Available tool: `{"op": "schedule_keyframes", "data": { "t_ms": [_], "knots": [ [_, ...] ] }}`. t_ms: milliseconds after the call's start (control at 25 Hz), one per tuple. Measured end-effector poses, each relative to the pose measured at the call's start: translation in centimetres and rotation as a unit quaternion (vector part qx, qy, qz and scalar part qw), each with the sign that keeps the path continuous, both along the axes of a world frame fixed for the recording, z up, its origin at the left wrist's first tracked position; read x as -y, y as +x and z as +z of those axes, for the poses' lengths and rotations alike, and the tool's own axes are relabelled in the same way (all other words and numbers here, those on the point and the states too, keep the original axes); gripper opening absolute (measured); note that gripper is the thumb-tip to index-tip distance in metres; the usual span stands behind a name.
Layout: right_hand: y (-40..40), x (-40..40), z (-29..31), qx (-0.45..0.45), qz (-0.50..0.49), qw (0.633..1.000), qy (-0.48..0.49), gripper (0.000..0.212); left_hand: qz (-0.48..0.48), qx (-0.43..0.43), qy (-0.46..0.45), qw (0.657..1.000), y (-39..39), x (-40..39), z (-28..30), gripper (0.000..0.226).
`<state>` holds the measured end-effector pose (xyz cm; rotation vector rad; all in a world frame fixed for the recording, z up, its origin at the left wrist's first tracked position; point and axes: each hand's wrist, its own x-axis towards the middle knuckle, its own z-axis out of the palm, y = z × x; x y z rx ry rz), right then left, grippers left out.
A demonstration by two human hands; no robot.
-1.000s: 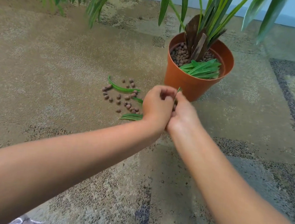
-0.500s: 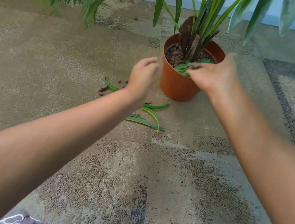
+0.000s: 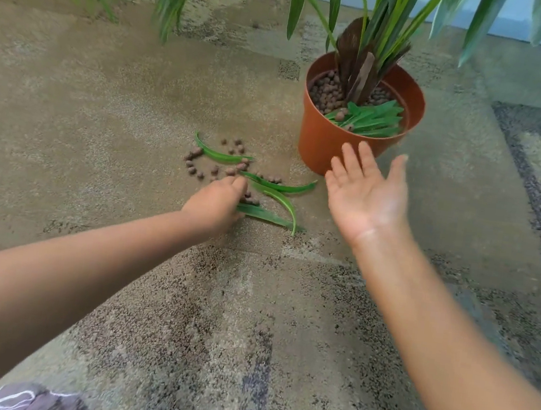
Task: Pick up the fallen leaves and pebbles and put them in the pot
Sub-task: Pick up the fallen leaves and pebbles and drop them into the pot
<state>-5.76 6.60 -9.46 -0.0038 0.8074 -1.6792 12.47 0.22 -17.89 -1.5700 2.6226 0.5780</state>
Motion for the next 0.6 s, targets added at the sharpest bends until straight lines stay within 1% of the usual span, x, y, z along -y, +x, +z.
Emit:
{"op": "schedule_keyframes", "data": {
  "t_ms": [120, 200, 280, 360, 440, 520, 600],
  "knots": [
    [1.4, -2.4, -3.1, 0.011, 0.014, 0.997, 0.074, 0.069, 0.010, 0.020, -0.006, 1.000, -0.3, 0.0, -0.8, 0.024],
    [2.1, -3.8, -5.1, 0.002, 0.025, 0.992, 0.121, 0.065, 0.015, 0.020, 0.016, 1.000, -0.5, 0.2, -0.7, 0.015],
    [2.3, -4.8, -6.6, -0.031, 0.006, 0.987, 0.156, 0.049, 0.029, -0.038, 0.054, 0.997, -0.6, -0.1, -0.7, 0.008],
    [2.5, -5.5, -7.8, -0.058, -0.019, 0.982, 0.181, 0.032, 0.069, -0.134, 0.097, 0.984, -0.8, -1.7, -0.9, 0.008],
    [3.1, -5.8, -8.5, -0.049, 0.000, 0.983, 0.176, 0.031, 0.115, -0.204, 0.124, 0.964, -1.6, -4.0, -1.3, 0.010],
    [4.0, -5.5, -8.7, -0.029, 0.048, 0.986, 0.158, 0.031, 0.118, -0.230, 0.132, 0.957, -2.7, -5.9, -1.7, 0.008],
    [4.9, -4.9, -8.9, -0.018, 0.073, 0.986, 0.150, 0.023, 0.086, -0.228, 0.121, 0.962, -3.5, -7.5, -1.9, 0.012]
  ]
}}
